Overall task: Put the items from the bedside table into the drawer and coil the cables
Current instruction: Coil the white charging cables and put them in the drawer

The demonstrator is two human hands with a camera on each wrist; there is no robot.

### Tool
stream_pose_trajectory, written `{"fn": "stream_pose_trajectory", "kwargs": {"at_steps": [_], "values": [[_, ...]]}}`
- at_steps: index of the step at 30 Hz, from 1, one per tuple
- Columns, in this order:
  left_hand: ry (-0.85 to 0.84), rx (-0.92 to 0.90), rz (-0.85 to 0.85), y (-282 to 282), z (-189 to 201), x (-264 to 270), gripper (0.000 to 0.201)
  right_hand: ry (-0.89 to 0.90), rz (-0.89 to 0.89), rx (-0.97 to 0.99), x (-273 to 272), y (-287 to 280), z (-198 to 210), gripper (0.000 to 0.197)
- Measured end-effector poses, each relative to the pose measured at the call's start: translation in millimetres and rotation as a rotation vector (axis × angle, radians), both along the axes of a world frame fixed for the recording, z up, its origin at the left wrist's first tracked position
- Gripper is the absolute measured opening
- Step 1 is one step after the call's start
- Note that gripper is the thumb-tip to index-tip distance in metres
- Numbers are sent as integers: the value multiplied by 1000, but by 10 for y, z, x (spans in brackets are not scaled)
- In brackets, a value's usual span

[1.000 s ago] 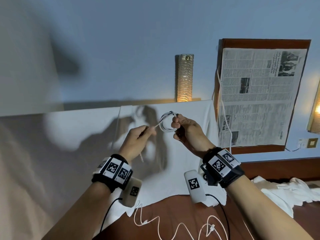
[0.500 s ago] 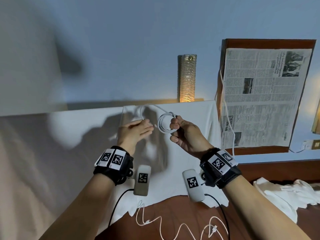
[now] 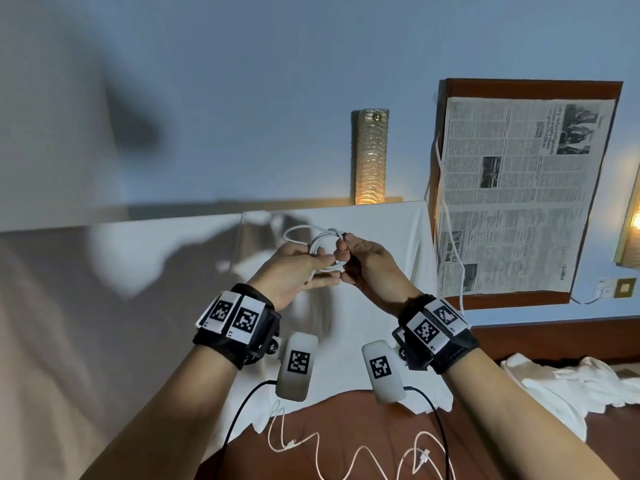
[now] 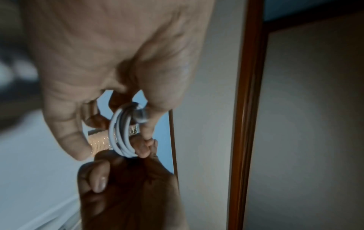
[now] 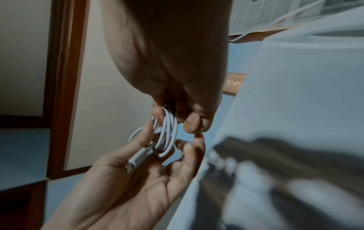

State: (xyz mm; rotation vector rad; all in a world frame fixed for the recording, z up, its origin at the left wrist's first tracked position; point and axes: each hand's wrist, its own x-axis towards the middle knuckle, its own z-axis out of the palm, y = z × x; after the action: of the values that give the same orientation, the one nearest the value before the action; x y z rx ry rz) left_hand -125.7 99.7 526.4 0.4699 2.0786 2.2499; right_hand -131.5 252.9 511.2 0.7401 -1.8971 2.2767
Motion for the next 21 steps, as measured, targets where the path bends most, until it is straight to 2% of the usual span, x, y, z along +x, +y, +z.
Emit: {"fn": "stream_pose_trajectory", "kwargs": {"at_steps": [3, 7, 11, 16, 18, 19, 20, 21], "values": [[77, -67, 12, -61, 26, 51, 25, 4, -79, 28, -75, 38, -2, 32], [95, -189, 36, -305, 36, 102, 19, -116, -268, -129, -227, 313, 80, 35], [113, -279, 2, -422, 12, 189, 14, -141, -300, -110, -303, 458, 138, 35], [181, -370, -37, -396, 5, 307, 18, -65, -330, 1, -357, 446, 270, 36], [175, -559, -72, -413, -1, 338, 29, -12, -315, 92, -359, 454, 290, 37], [136, -654, -56, -439, 23, 339, 43, 24, -299, 148, -350, 455, 300, 37], [76, -686, -19, -471, 69, 320, 62, 64, -276, 211, -339, 456, 311, 38], [12, -628, 32, -502, 126, 284, 78, 100, -241, 274, -321, 447, 328, 39]]}}
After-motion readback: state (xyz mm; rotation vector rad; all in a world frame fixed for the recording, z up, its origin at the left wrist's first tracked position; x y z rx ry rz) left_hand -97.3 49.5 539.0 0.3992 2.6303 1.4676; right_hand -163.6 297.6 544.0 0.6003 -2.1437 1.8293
